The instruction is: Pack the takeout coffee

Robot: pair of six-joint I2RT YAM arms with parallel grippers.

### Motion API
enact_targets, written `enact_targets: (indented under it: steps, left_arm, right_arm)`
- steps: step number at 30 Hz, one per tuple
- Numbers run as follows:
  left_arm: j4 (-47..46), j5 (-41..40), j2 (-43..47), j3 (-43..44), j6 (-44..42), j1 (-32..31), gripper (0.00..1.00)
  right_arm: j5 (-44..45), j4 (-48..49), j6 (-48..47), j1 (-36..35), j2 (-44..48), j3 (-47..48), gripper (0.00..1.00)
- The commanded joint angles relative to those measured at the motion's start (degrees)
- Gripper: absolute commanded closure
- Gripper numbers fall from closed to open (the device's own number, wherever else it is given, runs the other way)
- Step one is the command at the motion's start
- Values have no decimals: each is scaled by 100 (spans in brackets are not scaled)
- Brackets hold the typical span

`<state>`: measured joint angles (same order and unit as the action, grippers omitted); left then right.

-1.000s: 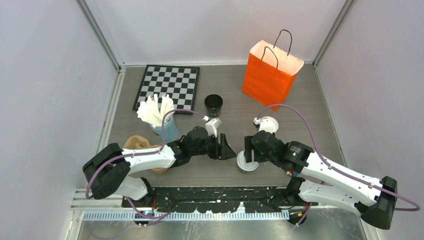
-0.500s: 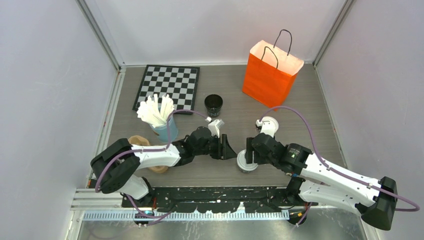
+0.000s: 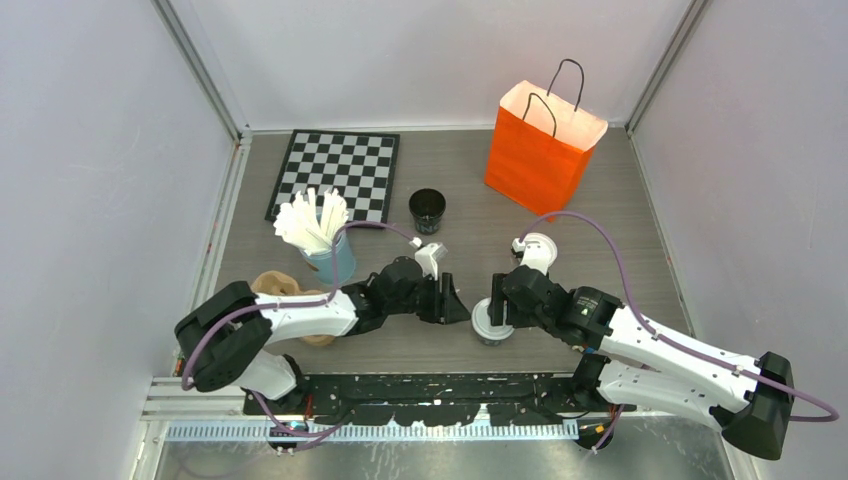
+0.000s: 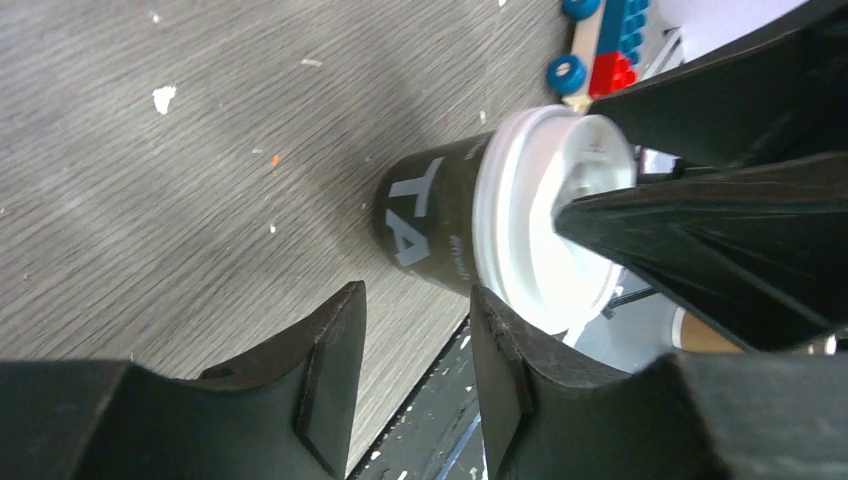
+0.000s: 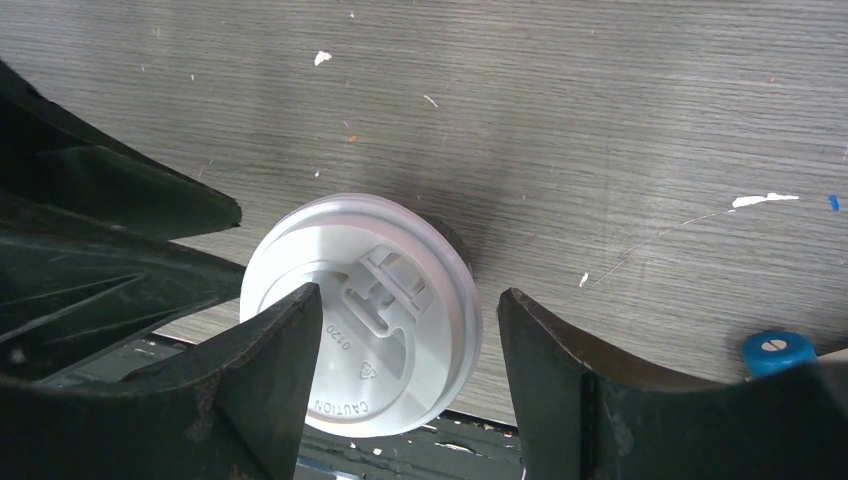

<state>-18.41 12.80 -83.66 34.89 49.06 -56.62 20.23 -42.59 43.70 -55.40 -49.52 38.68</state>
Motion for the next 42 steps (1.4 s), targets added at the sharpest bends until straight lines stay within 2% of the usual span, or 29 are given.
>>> enact_targets:
  steps: [1, 6, 16, 22, 29, 34, 42]
  left_arm:
    - [-163, -134, 527, 51, -46, -16, 55]
    - [-590, 106, 524, -1, 107, -13, 55]
    - [-1021, 437, -117, 50, 168, -23, 57]
    - [-176, -361, -62, -67, -43, -241, 61]
    - [235, -192, -79, 283, -349, -310, 62]
    - [299, -126, 116, 558, -534, -304, 57]
    - [1019, -461, 635, 860, -915, -305, 55]
  right_arm:
    - [113, -215, -1, -31, -6, -84, 31]
    - [105, -199, -11, -27, -1, -87, 31]
    - [166, -239, 132, -32, 25, -116, 32]
    - [233, -166, 321, -52, 18, -308, 32]
    - [309, -184, 282, -52, -81, -229, 32]
    - [574, -344, 60, -56, 76, 216, 31]
    - [789, -270, -409, -55, -40, 599, 39]
